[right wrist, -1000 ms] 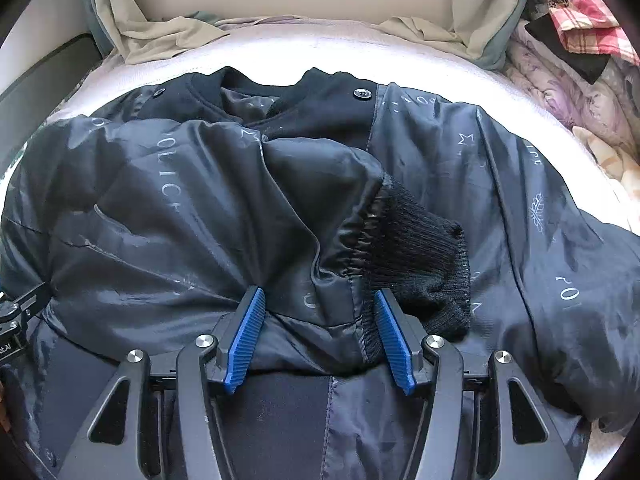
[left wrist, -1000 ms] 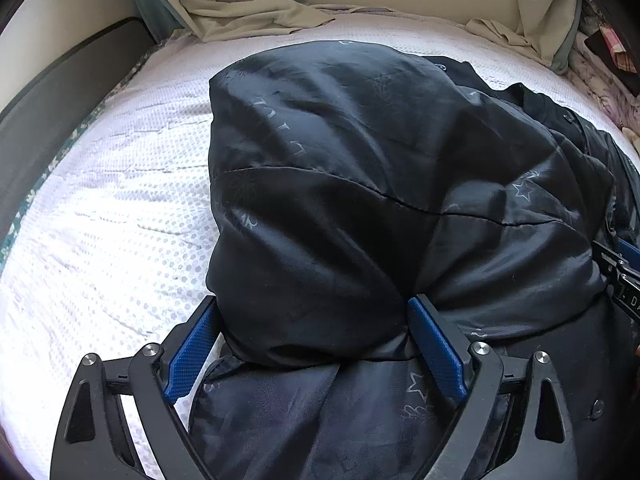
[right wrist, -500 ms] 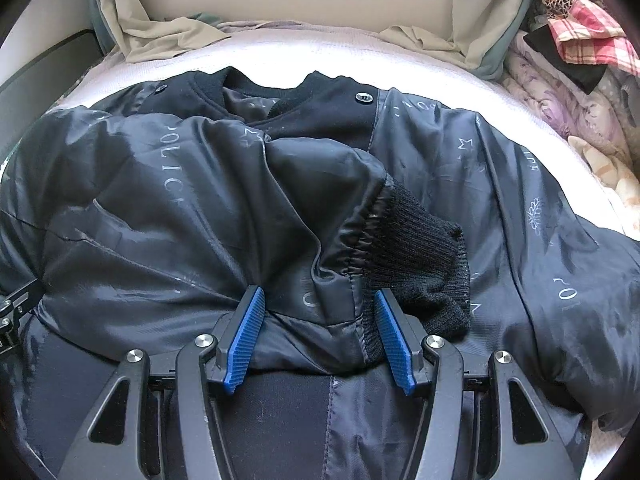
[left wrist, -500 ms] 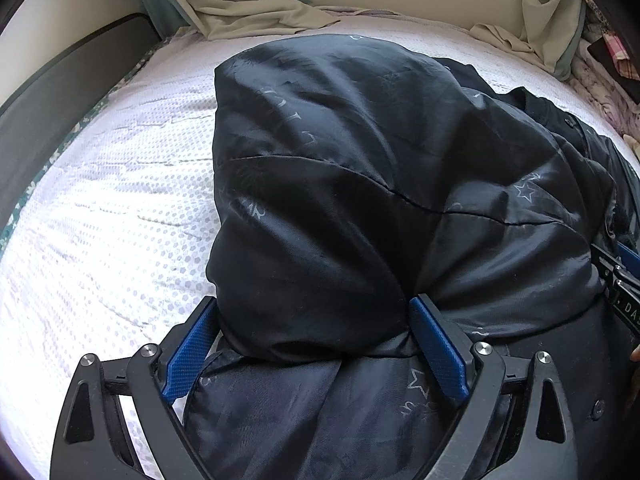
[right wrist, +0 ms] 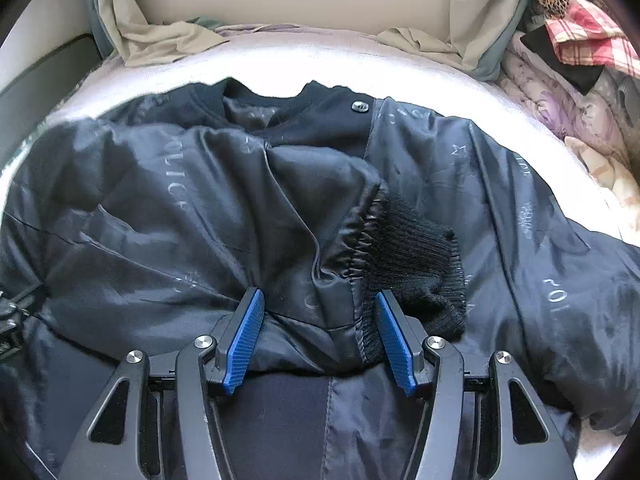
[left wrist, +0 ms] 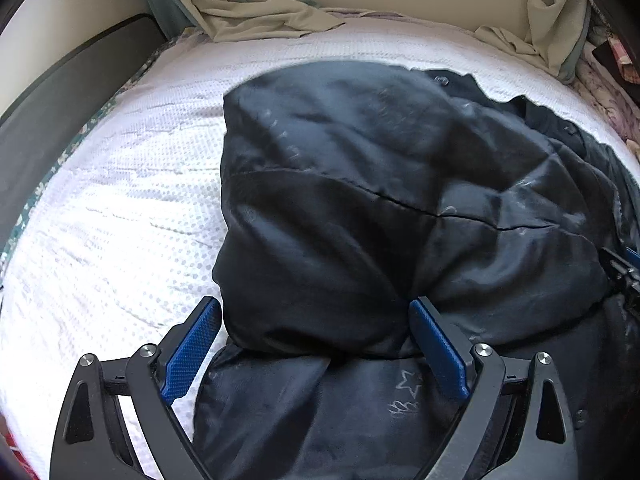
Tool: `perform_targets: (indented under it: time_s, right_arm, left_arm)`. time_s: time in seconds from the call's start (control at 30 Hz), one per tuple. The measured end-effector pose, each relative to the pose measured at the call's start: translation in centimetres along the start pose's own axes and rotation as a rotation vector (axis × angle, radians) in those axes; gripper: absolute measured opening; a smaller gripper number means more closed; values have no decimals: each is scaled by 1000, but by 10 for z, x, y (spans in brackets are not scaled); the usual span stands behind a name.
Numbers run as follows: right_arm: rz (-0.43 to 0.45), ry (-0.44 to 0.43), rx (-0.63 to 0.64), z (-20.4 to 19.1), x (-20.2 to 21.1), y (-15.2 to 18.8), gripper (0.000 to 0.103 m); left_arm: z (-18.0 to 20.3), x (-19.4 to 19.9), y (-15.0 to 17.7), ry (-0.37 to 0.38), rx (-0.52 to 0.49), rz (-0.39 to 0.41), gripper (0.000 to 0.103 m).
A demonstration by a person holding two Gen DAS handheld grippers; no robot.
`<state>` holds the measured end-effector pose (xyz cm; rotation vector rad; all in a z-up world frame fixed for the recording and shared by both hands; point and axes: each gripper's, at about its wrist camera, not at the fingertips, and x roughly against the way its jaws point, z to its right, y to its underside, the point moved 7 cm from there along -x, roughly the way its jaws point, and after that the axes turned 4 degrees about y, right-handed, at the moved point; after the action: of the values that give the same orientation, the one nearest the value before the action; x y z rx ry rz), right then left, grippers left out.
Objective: Fold large clothes
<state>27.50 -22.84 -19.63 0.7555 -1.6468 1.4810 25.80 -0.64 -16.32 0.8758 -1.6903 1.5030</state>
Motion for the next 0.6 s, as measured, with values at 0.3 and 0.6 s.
perform_targets:
  time_s: [0.3,0.6]
  right_arm:
    - [75,-28,-166,53,119,-16,73]
    - [109,60,-378,175,155,35,82]
  left_arm:
    - [15,49,-16,75,8,88,96]
    - [32,75,-3,102,-46,114,96]
